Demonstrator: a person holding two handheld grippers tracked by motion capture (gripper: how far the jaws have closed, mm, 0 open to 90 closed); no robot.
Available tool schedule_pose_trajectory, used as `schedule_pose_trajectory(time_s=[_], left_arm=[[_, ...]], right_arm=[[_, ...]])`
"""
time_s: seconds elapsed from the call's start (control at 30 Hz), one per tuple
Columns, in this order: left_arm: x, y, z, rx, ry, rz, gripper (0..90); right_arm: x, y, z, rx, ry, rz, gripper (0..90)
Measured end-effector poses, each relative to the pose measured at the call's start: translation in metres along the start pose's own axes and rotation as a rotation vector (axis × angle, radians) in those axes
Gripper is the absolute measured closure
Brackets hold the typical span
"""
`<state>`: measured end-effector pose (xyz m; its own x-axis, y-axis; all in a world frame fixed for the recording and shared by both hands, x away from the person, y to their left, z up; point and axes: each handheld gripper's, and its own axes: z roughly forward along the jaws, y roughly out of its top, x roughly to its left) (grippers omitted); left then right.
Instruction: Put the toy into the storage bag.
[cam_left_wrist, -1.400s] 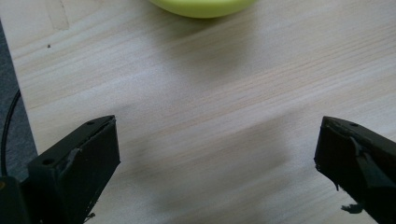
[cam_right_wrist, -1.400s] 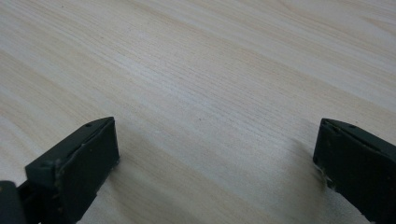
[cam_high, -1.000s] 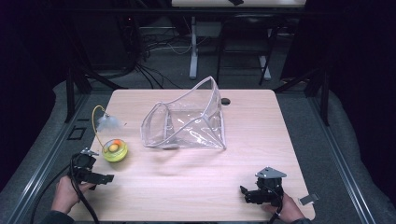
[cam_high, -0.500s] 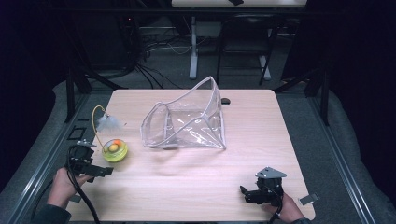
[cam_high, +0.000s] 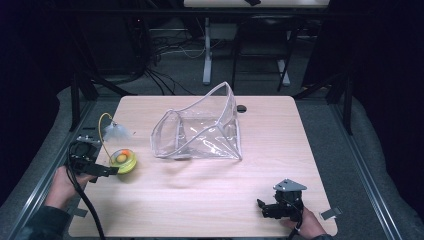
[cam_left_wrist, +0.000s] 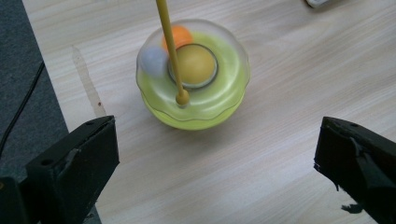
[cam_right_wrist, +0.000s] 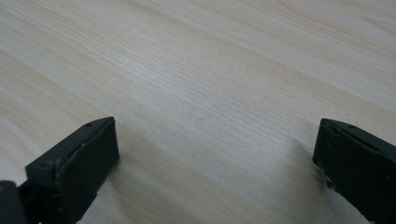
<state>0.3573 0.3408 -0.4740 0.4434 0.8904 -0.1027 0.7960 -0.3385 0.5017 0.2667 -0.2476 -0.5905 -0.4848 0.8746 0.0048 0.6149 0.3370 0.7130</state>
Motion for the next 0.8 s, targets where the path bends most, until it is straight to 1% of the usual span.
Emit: schedule_pose_trajectory(time_s=[0.03, 0.13, 0.23, 0.3, 0.47, 0.57, 0.77, 0.8], left_arm=[[0.001, 0.002, -0.001, -0.001, 0.001, 0.006, 0.0], [0.003, 0.005, -0.004, -0.007, -0.002, 0.004, 0.0], [0.005, 0.013, -0.012, -0.011, 0.001, 0.013, 0.0], [0.006, 0.015, -0.015, -0.018, -0.002, 0.009, 0.0], [0.008, 0.027, -0.022, -0.017, 0.020, 0.022, 0.0], [0.008, 0.031, -0.024, -0.018, 0.015, 0.022, 0.0], [0.008, 0.046, -0.031, -0.012, 0.040, 0.040, 0.1], [0.007, 0.048, -0.033, -0.014, 0.050, 0.046, 0.1]], right_arm=[[0.000, 0.000, 0.000, 0.001, 0.000, 0.000, 0.0], [0.000, 0.000, 0.000, 0.000, 0.000, 0.000, 0.0], [0.000, 0.000, 0.000, 0.000, 0.000, 0.000, 0.0], [0.000, 0.000, 0.000, 0.000, 0.000, 0.000, 0.0], [0.000, 0.000, 0.000, 0.001, 0.000, 0.000, 0.0], [0.000, 0.000, 0.000, 0.000, 0.000, 0.000, 0.0], [0.000, 0.000, 0.000, 0.001, 0.000, 0.000, 0.0], [0.000, 0.000, 0.000, 0.001, 0.000, 0.000, 0.0]])
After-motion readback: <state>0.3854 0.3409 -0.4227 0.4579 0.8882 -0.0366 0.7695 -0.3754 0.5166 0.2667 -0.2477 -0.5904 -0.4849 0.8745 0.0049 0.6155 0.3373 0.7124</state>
